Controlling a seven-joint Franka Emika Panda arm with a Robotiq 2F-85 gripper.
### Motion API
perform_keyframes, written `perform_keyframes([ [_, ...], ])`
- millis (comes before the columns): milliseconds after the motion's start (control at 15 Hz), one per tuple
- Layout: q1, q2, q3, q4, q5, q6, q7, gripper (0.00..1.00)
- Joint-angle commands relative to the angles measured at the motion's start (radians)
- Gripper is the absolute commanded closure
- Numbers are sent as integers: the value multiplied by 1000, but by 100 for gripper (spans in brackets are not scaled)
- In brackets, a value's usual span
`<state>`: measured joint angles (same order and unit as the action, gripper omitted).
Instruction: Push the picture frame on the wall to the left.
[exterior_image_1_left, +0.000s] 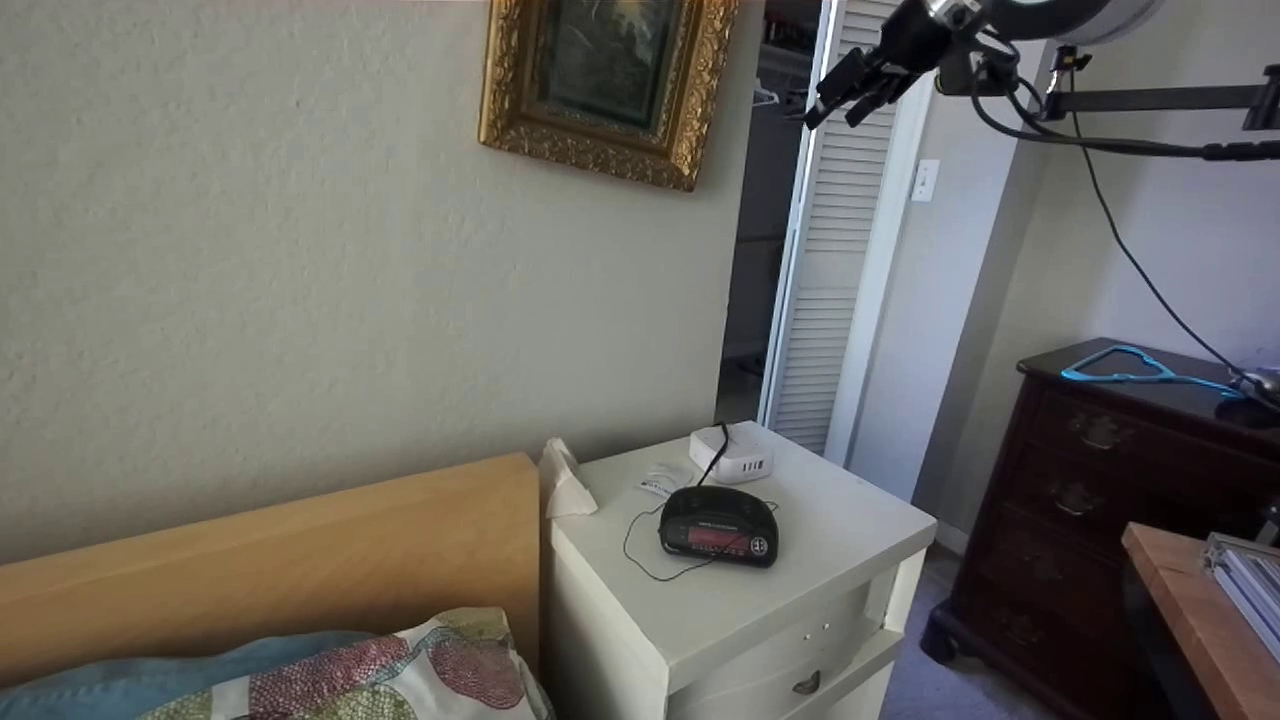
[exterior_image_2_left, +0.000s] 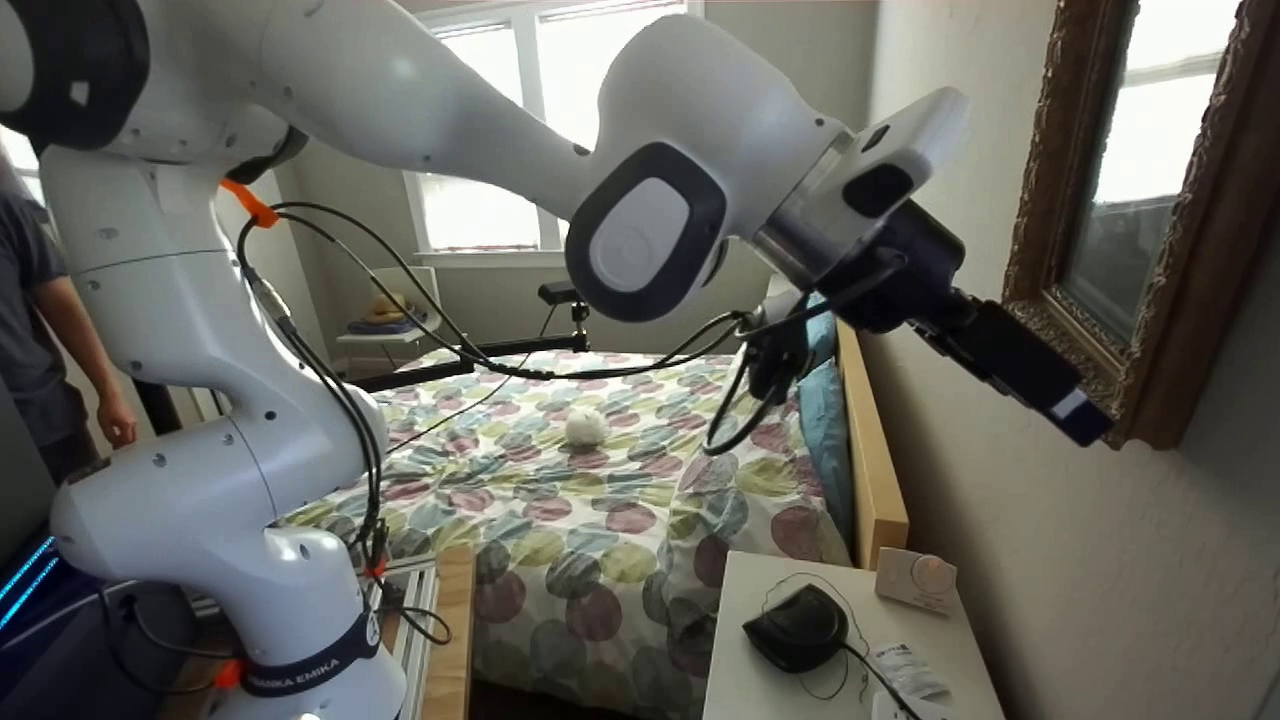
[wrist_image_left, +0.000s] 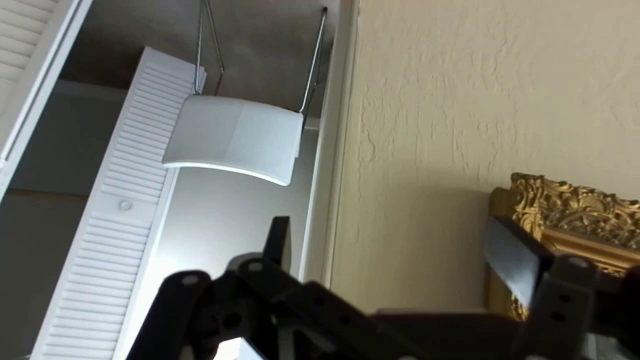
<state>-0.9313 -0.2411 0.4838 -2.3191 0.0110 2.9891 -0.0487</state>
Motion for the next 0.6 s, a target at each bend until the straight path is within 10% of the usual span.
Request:
perform_keyframes([
  [0, 203, -138, -249, -108, -37, -103, 15, 0],
  [67, 123, -155, -179, -115, 15, -127, -32, 0],
  [133, 236, -158, -305, -120, -96, -160, 42, 0],
  [533, 391, -158, -437, -112, -236, -361, 65, 0],
])
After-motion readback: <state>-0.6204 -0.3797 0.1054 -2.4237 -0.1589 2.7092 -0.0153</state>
